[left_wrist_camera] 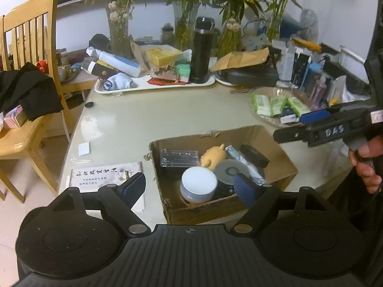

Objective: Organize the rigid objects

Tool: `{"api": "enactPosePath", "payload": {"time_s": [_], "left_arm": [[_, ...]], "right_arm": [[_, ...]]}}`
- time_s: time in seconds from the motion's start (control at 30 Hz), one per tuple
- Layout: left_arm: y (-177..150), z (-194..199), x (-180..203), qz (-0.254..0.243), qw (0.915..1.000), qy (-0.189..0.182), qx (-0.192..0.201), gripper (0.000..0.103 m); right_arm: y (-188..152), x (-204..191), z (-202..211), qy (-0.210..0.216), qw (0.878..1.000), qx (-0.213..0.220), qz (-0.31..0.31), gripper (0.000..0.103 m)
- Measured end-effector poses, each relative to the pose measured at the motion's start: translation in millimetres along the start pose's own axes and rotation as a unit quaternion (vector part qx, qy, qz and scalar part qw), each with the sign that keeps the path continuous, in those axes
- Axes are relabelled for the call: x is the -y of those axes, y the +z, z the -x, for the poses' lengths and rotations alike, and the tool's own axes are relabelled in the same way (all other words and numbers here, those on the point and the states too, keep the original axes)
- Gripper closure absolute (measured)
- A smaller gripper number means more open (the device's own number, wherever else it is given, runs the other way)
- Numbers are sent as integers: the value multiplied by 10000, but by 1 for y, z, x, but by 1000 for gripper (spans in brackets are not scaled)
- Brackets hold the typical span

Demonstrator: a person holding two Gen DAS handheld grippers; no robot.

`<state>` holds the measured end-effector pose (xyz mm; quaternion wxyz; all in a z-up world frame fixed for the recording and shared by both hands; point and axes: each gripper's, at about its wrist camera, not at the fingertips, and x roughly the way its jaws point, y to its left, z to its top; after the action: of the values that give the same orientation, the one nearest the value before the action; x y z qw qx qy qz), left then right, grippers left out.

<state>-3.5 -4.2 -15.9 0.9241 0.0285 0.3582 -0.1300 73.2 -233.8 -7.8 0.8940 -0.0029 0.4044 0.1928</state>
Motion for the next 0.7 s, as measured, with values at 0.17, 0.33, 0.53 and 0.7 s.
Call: {"api": "enactPosePath", "payload": {"time_s": [0.17,0.33,0.53,0.7], "left_arm": [[1,8,0,-1,9999,-3,119,21],[-1,15,-2,77,9998,78,193,8],[-4,16,-1,155,9997,127,169,6],[-6,16,-2,158,9997,107,144,5]], "right_arm": [[18,-9,23,-35,9999,73,87,0],[32,-21,34,-178,9993,11,315,0],[32,-32,42,-110,9995,22,308,0],[24,-43,43,-62,9985,-49,536,0]]}}
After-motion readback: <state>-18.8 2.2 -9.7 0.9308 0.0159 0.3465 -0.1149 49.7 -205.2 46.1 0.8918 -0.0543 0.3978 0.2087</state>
